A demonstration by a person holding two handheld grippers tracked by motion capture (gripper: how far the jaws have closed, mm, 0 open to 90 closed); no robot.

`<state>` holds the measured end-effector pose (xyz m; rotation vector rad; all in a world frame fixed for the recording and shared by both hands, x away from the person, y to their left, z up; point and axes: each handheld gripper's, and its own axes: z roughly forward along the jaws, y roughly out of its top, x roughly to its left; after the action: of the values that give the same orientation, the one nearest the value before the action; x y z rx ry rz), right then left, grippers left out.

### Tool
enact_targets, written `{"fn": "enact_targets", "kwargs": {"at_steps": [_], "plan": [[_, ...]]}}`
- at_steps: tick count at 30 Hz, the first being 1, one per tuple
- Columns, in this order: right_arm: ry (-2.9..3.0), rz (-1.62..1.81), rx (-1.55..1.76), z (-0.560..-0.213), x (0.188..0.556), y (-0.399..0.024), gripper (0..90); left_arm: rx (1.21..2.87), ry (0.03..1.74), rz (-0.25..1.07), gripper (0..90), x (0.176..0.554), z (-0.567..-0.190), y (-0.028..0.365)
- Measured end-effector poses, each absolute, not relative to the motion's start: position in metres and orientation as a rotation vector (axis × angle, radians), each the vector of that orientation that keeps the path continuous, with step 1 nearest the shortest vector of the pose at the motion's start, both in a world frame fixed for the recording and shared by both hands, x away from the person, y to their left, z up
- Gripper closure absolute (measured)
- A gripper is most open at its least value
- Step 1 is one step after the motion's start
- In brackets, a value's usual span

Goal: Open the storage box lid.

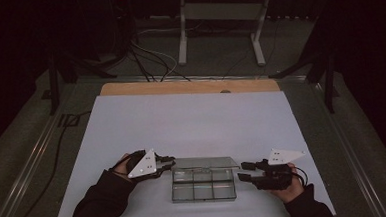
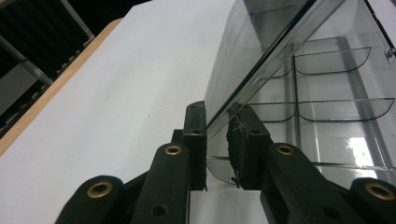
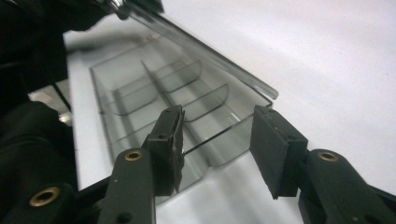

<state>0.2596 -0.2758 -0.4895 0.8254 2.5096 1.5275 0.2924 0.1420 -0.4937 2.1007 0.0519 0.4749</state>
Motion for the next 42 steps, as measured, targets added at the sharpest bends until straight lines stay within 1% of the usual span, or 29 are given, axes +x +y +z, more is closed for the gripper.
{"fn": "enact_targets", "kwargs": {"at_steps": [4,9,12,18,28,42], "plan": [[2.471,1.497,0.810,-0.491,0.268,-0.271,50.9,2.102,0.053,0.471,80.5,0.293,-0.493,0.142],[2.450,1.491,0.782,-0.491,0.277,-0.265,52.6,2.100,0.056,0.465,80.5,0.294,-0.493,0.142],[2.428,1.487,0.765,-0.491,0.278,-0.262,55.4,2.098,0.062,0.460,80.7,0.294,-0.493,0.142],[2.427,1.498,0.742,-0.490,0.280,-0.259,63.8,2.095,0.070,0.451,81.1,0.296,-0.493,0.142],[2.420,1.504,0.744,-0.489,0.284,-0.255,72.9,2.081,0.084,0.441,82.4,0.299,-0.492,0.143],[2.378,1.530,0.837,-0.488,0.291,-0.254,76.8,2.070,0.159,0.416,86.3,0.307,-0.489,0.139]]}}
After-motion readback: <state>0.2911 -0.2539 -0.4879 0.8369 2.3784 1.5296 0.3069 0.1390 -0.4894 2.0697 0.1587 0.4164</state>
